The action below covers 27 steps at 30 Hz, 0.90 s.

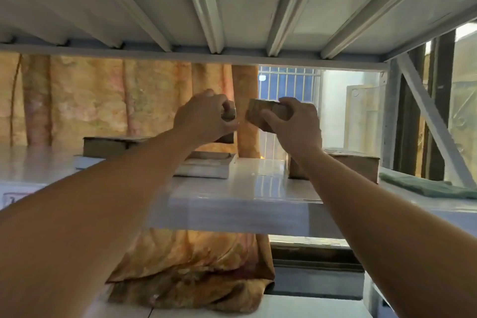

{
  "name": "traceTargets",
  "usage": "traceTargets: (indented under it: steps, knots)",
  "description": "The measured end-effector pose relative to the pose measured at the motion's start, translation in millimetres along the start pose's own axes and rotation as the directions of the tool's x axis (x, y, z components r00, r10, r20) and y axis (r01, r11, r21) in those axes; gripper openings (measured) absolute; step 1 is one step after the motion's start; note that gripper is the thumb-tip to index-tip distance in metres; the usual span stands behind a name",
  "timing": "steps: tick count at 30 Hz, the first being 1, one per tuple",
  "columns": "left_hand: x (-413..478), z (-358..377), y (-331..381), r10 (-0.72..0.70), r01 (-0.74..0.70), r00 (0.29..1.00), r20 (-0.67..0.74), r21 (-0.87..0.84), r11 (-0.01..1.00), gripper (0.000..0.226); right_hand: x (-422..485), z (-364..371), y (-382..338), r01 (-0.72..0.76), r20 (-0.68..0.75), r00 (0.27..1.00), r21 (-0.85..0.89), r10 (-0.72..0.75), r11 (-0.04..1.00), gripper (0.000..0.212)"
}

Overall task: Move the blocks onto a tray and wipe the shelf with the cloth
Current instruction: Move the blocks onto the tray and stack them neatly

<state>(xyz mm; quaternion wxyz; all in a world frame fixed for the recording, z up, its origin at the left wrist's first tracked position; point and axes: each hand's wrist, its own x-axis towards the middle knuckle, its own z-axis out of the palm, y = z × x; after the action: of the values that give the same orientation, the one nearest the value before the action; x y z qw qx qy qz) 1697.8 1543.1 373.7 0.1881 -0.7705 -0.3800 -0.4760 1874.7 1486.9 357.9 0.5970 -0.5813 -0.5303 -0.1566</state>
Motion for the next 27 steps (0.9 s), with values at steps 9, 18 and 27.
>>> traceTargets:
  steps: [9, 18, 27]
  knots:
    - [-11, -51, -117, -0.142, 0.141, 0.990, 0.003, 0.116, 0.983, 0.039, -28, 88, -79, -0.117, 0.216, 0.967, -0.093, 0.135, 0.989, 0.051]
    - [-21, -59, -201, -0.085, 0.083, 0.995, 0.059, 0.034, 0.996, 0.041, -49, 135, -98, -0.260, 0.207, 0.926, -0.255, 0.315, 0.931, 0.069]
    - [-15, -61, -218, -0.087, 0.105, 0.989, 0.115, -0.159, 0.982, 0.029, -38, 133, -105, -0.049, 0.532, 0.773, -0.493, 0.346, 0.868, 0.063]
